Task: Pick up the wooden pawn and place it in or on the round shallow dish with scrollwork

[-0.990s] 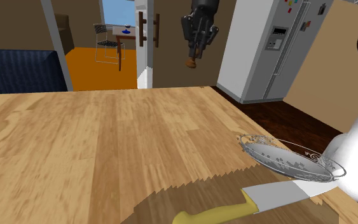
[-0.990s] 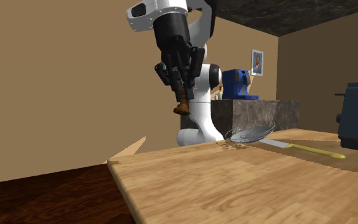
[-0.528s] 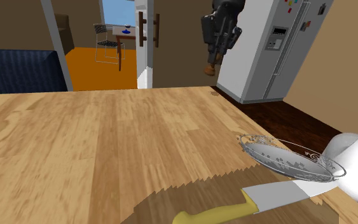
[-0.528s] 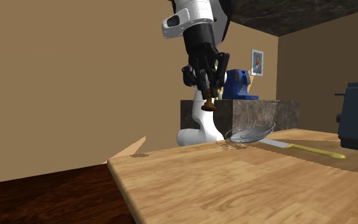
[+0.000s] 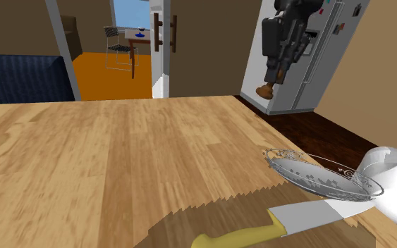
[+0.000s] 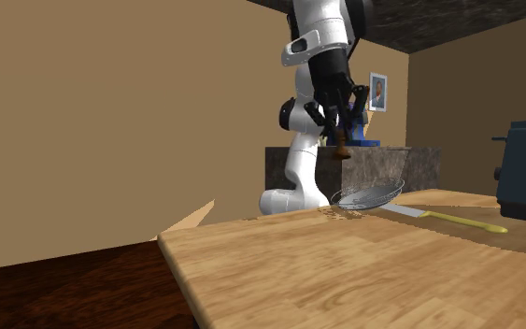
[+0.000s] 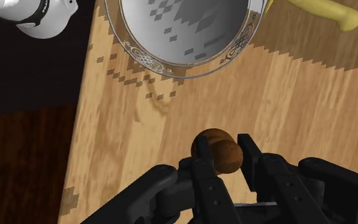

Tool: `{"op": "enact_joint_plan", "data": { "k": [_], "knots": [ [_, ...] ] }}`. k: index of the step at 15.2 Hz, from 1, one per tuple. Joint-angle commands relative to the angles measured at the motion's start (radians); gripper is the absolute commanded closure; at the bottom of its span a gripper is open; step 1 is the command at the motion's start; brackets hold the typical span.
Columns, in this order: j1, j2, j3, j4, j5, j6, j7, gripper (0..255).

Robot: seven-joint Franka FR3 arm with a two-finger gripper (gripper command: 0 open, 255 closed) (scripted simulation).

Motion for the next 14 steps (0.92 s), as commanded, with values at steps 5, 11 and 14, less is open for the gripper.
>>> {"op": "enact_joint_plan", "data": {
  "k": [5, 11, 14],
  "knots": [
    [0.04, -0.158, 0.032, -0.086, 0.068, -0.044, 0.083, 255],
    [0.077, -0.28, 0.069, -0.144, 0.134, -0.078, 0.165, 255],
    [0.081, -0.306, 0.074, -0.202, 0.139, -0.048, 0.152, 255]
  ]
}}
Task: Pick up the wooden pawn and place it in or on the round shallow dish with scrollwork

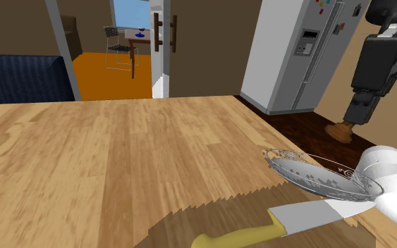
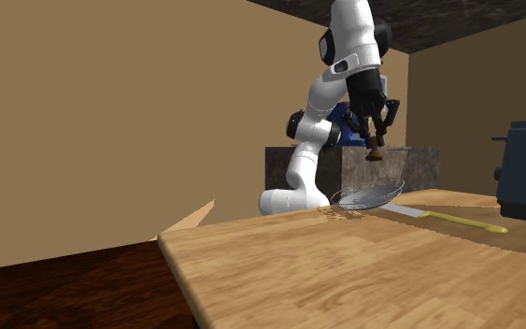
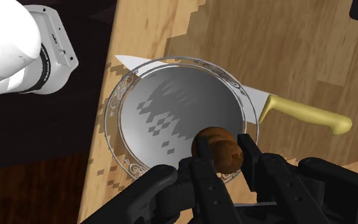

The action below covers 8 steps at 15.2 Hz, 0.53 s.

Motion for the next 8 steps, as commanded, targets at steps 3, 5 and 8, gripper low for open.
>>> {"op": "enact_joint_plan", "data": {
  "k": [3, 5, 8],
  "knots": [
    [0.005, -0.036, 0.008, -0.08, 0.009, 0.042, -0.017, 255],
    [0.008, -0.052, 0.012, -0.116, 0.013, 0.062, -0.024, 255],
    [0.012, -0.074, 0.02, -0.169, 0.02, 0.092, -0.036, 255]
  ]
}}
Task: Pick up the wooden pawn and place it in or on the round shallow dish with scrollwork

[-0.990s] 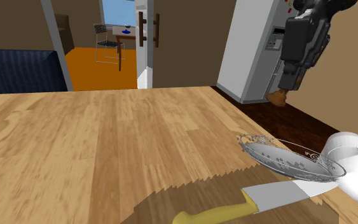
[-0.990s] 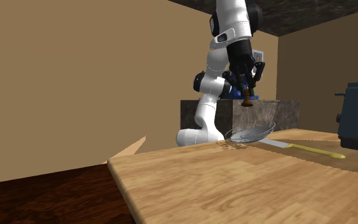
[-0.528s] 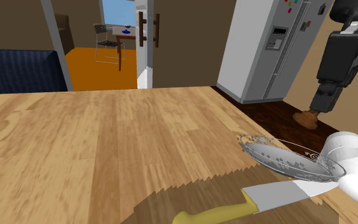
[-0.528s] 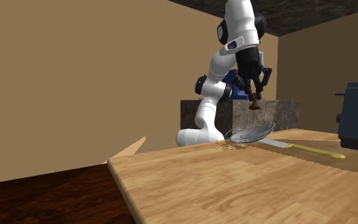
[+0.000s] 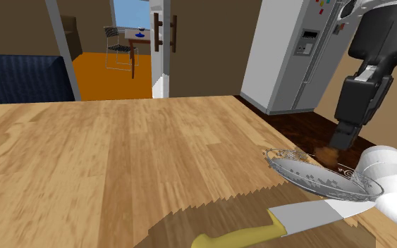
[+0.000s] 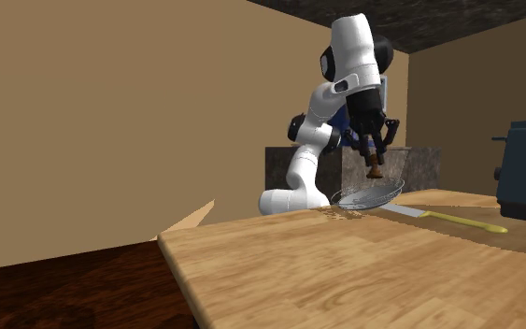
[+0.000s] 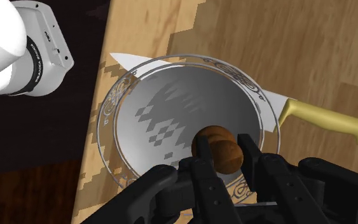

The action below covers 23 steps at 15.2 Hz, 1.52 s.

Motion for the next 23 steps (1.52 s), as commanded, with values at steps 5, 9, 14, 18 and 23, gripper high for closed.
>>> {"op": "enact_joint_plan", "data": {
  "k": [5, 9, 14, 18, 23],
  "knots": [
    [0.007, -0.037, 0.013, -0.092, 0.013, 0.053, -0.021, 255],
    [0.007, -0.037, 0.013, -0.092, 0.013, 0.053, -0.021, 255],
    [0.007, -0.037, 0.013, -0.092, 0.013, 0.053, -0.021, 0],
    [0.007, -0.037, 0.013, -0.092, 0.013, 0.053, -0.021, 0],
    [-0.006, 0.026, -0.029, 0.062, -0.023, -0.044, -0.005, 0]
  ]
}}
